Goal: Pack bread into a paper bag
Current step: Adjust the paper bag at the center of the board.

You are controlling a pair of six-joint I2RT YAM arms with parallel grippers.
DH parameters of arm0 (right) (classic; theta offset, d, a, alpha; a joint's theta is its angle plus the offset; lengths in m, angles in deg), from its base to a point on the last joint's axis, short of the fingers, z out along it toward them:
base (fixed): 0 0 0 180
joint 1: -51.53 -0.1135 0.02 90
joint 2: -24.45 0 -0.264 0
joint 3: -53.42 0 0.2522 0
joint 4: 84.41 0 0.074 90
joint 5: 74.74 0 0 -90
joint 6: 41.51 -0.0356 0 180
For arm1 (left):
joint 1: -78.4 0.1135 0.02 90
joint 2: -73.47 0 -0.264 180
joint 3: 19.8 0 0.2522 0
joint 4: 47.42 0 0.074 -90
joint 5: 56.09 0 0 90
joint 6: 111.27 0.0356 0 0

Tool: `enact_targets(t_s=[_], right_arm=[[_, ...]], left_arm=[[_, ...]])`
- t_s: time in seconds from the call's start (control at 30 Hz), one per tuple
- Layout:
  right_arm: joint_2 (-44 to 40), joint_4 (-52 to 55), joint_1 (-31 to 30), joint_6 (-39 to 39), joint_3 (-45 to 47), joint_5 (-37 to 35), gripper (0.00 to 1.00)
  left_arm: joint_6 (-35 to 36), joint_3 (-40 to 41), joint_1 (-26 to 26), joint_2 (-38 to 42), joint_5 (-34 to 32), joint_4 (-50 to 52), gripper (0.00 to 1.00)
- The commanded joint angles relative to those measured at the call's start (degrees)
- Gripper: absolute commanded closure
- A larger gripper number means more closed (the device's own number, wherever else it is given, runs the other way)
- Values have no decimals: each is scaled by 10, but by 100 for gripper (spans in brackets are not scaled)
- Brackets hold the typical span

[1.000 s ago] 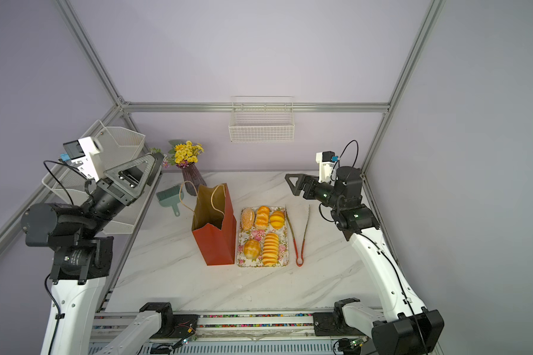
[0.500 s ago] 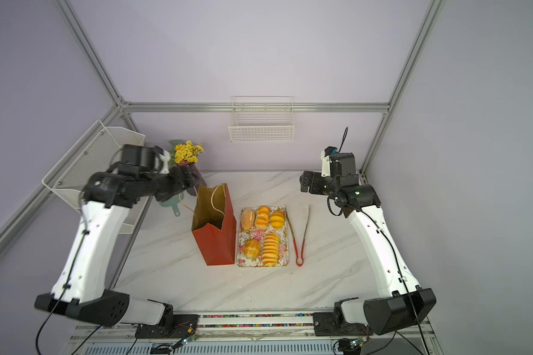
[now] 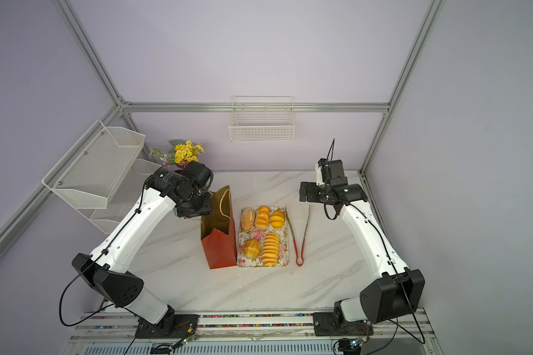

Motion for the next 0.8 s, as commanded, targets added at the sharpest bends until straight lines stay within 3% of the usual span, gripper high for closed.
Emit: enact_targets(t_s=[0.0,0.1,0.43,0.7,0.73,0.77], right_arm=[[0,-11,-2,3,-5,-1,3],[-2,-10,-2,3,-4,-1,3],[-12,-10,-2,5,3,8,3],[-10,-10,-3,2,10,21,3],[-10,-9,-4,3,12,25,3],[-10,-4,-5,6,11,27,3]], left_arm=[[0,-22,0,-10,-51,9,80],[5,-20,1,-28,-65,10,100],[16,-39,3,-74,-176,-13,100],[45,-72,12,-85,-178,-49,100],[45,-76,13,-86,-177,-49,98],[45,-77,12,-85,-176,-50,86]])
